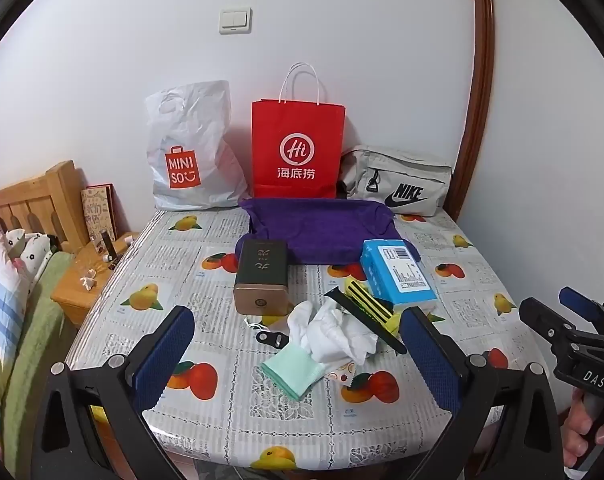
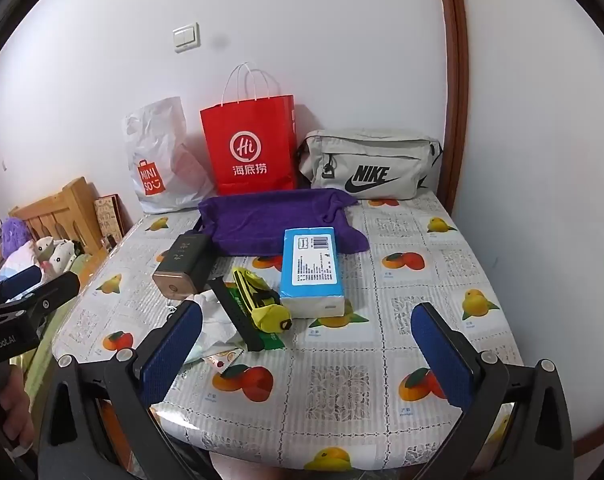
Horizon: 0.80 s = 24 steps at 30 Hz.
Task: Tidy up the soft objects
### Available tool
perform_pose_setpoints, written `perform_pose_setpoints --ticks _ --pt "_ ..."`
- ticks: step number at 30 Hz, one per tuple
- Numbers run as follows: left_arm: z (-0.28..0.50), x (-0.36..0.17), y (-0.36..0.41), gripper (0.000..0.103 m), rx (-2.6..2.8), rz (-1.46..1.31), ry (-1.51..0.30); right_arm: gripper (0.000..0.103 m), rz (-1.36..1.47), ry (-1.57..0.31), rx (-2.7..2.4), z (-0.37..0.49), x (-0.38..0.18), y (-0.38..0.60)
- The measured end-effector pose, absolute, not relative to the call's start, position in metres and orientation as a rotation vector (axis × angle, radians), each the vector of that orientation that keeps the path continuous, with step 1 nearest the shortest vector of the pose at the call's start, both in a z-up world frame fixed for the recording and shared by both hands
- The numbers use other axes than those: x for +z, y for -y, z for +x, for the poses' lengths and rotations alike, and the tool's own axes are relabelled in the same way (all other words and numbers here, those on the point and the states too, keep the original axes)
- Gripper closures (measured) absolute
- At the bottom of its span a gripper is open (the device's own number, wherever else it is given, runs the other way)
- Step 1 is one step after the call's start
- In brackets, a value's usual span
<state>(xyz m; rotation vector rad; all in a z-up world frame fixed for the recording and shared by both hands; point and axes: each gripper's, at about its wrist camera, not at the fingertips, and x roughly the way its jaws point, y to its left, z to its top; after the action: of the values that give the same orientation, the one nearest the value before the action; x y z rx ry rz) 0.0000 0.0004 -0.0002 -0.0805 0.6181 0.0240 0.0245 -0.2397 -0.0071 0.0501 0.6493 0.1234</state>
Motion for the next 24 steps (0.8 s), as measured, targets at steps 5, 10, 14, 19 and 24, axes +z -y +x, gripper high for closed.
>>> perform_pose_setpoints --ticks 5,10,14,19,24 --pt "-0.001 0.0 -0.001 0.0 0.017 -0.086 -0.604 0.0 0.036 -0.658 0.135 0.022 -0.009 0.238" --pt "-0.004 0.0 0.002 0.0 0.014 -0.075 -0.605 0.0 0.046 -0.646 0.133 0.014 0.001 0.237" --pt "-0.006 0.007 0.005 0.0 0.018 -0.069 -0.604 0.0 0.054 -0.65 0.134 0.016 0.003 0.237" --pt "-0.006 0.009 0.001 0.0 0.027 -0.076 -0.609 0.0 0.053 -0.645 0.136 0.016 -0.002 0.235" --pt "-0.006 0.01 0.0 0.0 0.025 -0.077 -0.607 0.0 0.05 -0.644 0.138 0.016 -0.002 0.233"
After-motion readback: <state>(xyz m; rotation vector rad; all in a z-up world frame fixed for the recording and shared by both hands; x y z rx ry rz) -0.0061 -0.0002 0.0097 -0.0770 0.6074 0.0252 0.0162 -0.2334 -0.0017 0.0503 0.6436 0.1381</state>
